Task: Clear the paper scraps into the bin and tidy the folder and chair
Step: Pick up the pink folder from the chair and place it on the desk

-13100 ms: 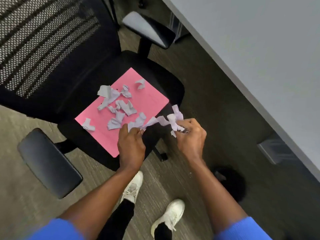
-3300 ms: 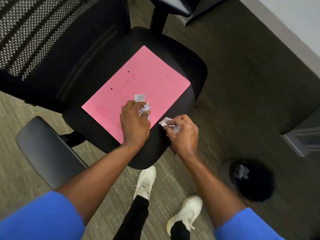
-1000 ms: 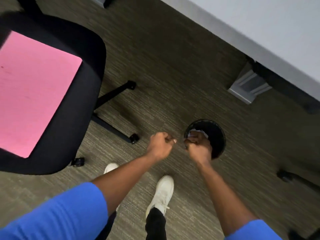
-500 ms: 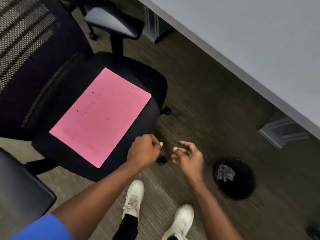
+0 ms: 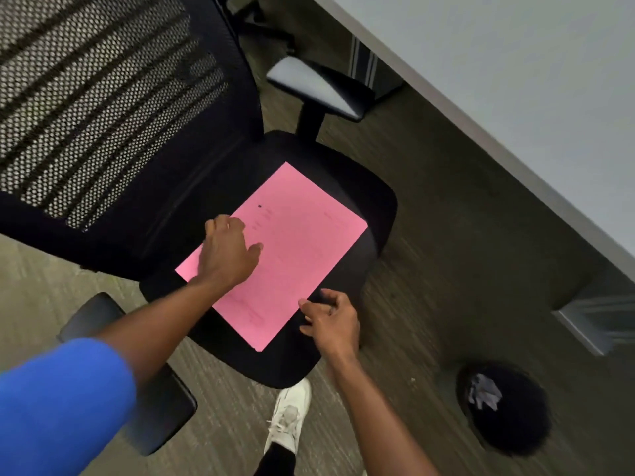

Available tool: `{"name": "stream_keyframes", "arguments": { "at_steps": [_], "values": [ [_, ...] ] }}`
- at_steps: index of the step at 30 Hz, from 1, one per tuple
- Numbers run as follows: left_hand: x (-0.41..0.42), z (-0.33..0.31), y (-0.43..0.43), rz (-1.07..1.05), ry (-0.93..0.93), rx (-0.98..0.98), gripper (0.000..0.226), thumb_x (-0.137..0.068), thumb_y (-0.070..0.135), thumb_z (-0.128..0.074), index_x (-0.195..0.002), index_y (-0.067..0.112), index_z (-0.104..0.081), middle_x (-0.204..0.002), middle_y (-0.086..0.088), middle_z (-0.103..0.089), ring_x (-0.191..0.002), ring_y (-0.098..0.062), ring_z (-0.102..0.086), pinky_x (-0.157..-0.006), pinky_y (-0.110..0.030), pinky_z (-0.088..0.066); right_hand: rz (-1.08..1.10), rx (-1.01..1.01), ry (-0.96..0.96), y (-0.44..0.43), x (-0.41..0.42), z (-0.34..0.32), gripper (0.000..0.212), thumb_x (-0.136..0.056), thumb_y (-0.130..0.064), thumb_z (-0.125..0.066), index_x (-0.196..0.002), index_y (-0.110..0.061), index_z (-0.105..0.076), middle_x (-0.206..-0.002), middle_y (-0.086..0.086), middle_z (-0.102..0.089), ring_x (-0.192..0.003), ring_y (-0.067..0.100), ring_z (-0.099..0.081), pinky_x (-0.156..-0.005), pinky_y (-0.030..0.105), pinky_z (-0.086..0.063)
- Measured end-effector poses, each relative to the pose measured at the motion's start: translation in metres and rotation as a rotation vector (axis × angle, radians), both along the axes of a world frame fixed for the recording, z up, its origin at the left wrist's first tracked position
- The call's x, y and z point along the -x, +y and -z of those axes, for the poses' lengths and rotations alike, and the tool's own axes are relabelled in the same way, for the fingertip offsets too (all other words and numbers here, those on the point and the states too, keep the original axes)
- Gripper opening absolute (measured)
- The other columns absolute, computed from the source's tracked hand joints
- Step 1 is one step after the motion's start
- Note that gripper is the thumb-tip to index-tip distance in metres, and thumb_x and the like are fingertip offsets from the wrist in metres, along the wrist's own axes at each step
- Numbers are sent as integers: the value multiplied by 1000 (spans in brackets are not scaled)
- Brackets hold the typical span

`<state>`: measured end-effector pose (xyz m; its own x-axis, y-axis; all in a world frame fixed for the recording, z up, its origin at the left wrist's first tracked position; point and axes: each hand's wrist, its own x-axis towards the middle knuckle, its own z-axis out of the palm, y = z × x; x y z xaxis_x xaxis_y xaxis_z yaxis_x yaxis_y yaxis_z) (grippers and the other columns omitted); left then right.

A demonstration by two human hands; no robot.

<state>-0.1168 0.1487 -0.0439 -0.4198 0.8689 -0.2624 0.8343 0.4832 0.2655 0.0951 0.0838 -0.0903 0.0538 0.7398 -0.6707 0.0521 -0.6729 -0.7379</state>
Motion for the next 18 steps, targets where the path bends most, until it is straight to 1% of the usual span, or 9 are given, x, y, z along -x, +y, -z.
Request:
{"name": "stream_keyframes", "arguments": {
  "at_steps": [2, 4, 5, 7, 9, 12, 15, 18],
  "values": [
    [17, 5, -3, -41, 18, 88, 80, -88, 47, -80, -146, 3, -47, -146, -19, -49, -136, -38, -49, -111, -55, -49, 15, 7, -45, -3, 11, -1, 42, -86, -30, -87, -118, -23, -60, -85, -3, -80, -68, 7, -78, -72, 41, -69],
    [28, 10, -7, -78, -6, 132, 85, -85, 52, -82, -143, 3, -44, -144, -21, -51, -131, -41, -54, -109, -58, -49, 18, 6, -72, -5, 18, -1, 47, -87, -32, -86, -122, -24, -56, -85, -5, -79, -69, 7, -78, -71, 37, -69],
    [32, 12, -9, -91, -24, 137, 85, -84, 53, -82, -141, 4, -44, -142, -21, -53, -129, -41, -57, -107, -58, -50, 12, 7, -87, -5, 20, -1, 49, -87, -32, -85, -125, -23, -55, -85, -5, -79, -71, 9, -78, -74, 39, -69],
    [37, 15, -14, -113, -57, 127, 83, -84, 54, -82, -139, 5, -44, -140, -20, -57, -127, -41, -59, -106, -57, -50, 10, 11, -110, -6, 23, 1, 53, -86, -32, -85, -128, -21, -55, -87, -4, -80, -81, 16, -80, -84, 47, -67],
    [38, 16, -18, -118, -54, 115, 82, -85, 53, -81, -140, 4, -44, -141, -20, -57, -129, -42, -58, -109, -57, -48, 14, 20, -109, -7, 23, 4, 53, -86, -30, -85, -128, -21, -55, -90, -2, -79, -85, 17, -79, -87, 50, -65],
    [35, 12, -21, -159, -78, 99, 76, -87, 50, -80, -140, 5, -48, -140, -19, -60, -129, -42, -59, -111, -57, -47, 12, 35, -123, -8, 16, 4, 48, -88, -23, -84, -126, -24, -55, -92, -1, -78, -80, 15, -79, -82, 49, -67],
    [27, 6, -27, -197, -127, 37, 62, -87, 49, -80, -128, 8, -59, -130, -15, -65, -121, -39, -64, -106, -58, -52, 12, 14, -148, -13, 4, 2, 48, -89, -13, -83, -127, -23, -55, -93, 0, -77, -79, 15, -78, -72, 48, -69],
    [17, 1, -38, -222, -170, -30, 51, -88, 45, -81, -121, 10, -63, -125, -12, -66, -115, -35, -66, -99, -54, -57, 6, -28, -148, -20, -12, -6, 53, -88, -7, -82, -130, -23, -55, -100, 0, -77, -88, 16, -78, -64, 37, -68]
  ]
}}
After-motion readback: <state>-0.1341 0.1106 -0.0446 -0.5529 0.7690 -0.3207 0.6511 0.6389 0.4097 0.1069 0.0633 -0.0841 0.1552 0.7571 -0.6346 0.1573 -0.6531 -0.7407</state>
